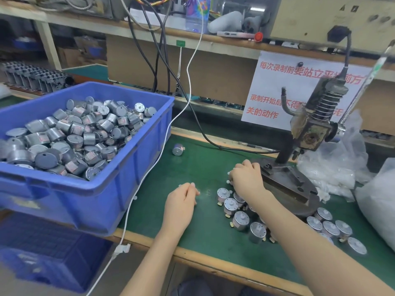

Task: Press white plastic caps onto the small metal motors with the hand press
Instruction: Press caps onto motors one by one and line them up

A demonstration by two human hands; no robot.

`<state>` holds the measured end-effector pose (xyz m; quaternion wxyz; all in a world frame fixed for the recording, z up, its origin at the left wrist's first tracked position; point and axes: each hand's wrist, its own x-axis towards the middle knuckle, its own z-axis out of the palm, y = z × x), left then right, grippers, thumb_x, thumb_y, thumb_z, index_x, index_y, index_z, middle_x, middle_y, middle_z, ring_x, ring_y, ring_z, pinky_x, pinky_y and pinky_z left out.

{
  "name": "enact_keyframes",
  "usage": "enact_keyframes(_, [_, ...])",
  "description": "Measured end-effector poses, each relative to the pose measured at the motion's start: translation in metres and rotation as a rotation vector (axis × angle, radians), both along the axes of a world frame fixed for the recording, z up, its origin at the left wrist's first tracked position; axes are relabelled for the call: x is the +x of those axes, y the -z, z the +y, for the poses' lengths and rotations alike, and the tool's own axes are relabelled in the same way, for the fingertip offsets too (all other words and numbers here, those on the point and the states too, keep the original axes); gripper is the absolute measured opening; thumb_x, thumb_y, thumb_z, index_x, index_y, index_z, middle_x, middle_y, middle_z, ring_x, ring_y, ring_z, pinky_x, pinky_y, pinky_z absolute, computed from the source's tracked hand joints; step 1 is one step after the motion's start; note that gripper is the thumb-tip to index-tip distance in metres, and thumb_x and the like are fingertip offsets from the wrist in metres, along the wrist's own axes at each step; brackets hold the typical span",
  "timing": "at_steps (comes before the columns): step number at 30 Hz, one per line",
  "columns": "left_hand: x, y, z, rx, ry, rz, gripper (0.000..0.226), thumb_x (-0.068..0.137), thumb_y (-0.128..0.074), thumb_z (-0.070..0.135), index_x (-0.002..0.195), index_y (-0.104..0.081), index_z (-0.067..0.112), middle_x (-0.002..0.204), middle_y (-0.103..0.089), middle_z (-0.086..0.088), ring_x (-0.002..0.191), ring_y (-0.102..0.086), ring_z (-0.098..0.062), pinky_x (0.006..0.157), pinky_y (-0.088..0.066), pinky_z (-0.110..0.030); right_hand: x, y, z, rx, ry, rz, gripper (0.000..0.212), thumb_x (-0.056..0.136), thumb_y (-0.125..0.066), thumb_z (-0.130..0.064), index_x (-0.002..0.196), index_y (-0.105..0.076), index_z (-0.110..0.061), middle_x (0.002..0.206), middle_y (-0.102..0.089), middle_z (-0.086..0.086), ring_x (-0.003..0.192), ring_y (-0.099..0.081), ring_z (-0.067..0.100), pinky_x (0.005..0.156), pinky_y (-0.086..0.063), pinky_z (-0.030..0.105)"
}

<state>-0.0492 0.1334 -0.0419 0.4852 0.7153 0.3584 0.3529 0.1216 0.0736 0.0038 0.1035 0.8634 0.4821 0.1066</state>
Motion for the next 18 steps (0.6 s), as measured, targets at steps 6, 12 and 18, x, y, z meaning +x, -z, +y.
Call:
enact_keyframes(6, [-0.0004, -0.0006, -0.0012, -0.008, -0.002, -0.005, 0.035, 0.097, -0.041, 0.021, 0.067, -0.06, 0.014, 0.056, -0.05, 0.003, 0.065, -0.051, -0.018, 0.071, -0.045, -0.036, -0.0003, -0.0031, 0.0032, -0.037, 0.002, 0.012, 0.018, 0.09, -0.053, -0.012, 0.105, -0.062, -0.016, 0.111, -0.061, 0.003, 0.113, -0.041, 0.025, 0.095, -0.026, 0.038])
enact_keyframes(12, [-0.0011, -0.0005, -0.0008, 0.004, -0.006, 0.005, 0.036, 0.097, -0.041, 0.021, 0.067, -0.059, 0.016, 0.056, -0.05, 0.003, 0.063, -0.051, -0.016, 0.069, -0.044, -0.033, 0.0, -0.0025, 0.0044, -0.06, -0.023, -0.014, 0.015, 0.088, -0.052, -0.007, 0.099, -0.061, -0.012, 0.109, -0.062, 0.007, 0.11, -0.043, 0.027, 0.088, -0.031, 0.036])
enact_keyframes(18, [-0.0014, -0.002, -0.0018, -0.015, -0.006, 0.013, 0.037, 0.097, -0.041, 0.022, 0.064, -0.058, 0.021, 0.056, -0.05, 0.004, 0.062, -0.051, -0.014, 0.066, -0.043, -0.031, 0.0012, 0.0006, 0.0019, -0.004, -0.042, -0.035, 0.014, 0.092, -0.048, -0.011, 0.098, -0.061, -0.009, 0.108, -0.062, 0.008, 0.108, -0.045, 0.027, 0.084, -0.033, 0.033])
